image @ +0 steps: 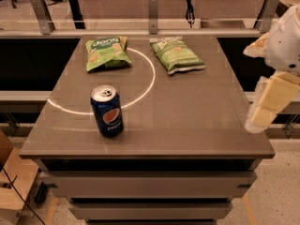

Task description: Knock pepsi can over

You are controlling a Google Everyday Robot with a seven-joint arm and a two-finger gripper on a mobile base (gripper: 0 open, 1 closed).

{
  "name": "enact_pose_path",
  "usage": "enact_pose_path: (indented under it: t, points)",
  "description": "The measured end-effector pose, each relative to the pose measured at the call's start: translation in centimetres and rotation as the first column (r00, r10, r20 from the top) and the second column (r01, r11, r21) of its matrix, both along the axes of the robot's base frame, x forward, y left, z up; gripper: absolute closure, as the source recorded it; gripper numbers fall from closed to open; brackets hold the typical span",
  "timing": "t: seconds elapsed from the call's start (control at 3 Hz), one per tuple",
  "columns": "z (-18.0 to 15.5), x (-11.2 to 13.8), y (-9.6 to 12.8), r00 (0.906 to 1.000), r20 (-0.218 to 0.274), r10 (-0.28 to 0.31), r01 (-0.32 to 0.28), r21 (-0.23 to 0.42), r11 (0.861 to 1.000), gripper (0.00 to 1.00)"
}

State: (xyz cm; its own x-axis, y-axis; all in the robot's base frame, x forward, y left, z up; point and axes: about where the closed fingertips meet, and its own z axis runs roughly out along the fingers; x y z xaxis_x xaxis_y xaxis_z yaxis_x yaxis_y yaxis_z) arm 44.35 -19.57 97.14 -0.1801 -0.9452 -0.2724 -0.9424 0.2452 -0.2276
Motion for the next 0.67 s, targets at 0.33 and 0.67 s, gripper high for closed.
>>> enact_pose_path:
  t: [0.33,0.67]
  points:
    - [-1.0,1.0,4.7,0.9918,0.004,0.127,-0.127,0.119,0.985,0.0]
    - [-2.1,1.8,9.9,0.9682,0.02,0.249,-0.245,0.267,0.932,0.0]
